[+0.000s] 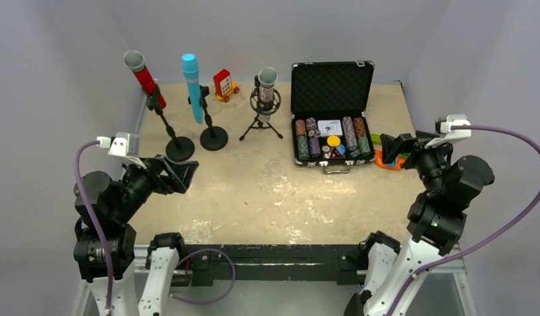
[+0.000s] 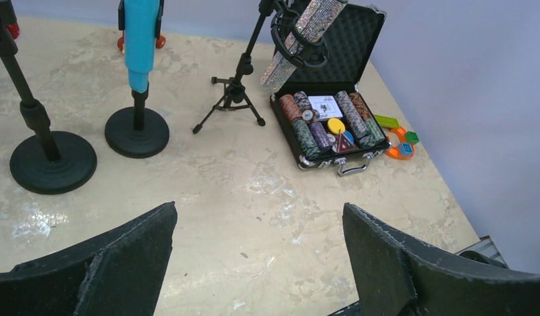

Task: Attach the microphones to the stand

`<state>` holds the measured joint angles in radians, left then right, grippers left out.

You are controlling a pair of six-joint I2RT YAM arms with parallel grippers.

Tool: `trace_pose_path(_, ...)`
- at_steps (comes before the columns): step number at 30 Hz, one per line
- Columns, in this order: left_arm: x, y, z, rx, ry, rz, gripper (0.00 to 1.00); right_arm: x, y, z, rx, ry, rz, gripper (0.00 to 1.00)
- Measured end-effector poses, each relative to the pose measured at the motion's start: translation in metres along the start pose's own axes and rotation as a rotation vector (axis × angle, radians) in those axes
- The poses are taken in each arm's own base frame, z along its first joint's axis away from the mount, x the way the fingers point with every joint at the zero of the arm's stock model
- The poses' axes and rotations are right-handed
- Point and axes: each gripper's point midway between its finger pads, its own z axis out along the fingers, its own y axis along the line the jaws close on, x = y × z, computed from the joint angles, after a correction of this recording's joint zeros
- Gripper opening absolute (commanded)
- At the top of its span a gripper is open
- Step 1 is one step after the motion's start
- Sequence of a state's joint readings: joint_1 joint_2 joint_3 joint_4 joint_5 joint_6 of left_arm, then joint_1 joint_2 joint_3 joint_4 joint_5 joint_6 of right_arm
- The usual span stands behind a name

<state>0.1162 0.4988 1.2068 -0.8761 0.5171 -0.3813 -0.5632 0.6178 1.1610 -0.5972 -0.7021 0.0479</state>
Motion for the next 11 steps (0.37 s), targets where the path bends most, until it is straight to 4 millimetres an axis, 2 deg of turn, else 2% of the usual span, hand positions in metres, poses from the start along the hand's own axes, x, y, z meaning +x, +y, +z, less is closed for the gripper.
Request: trace_pose_path(11,0.0019,0.0029,0.0028,-0.013,0.036,-0.010,0.99,-0.0046,0.0000,-0.0037,0.022,-0.022,0.000,0.99)
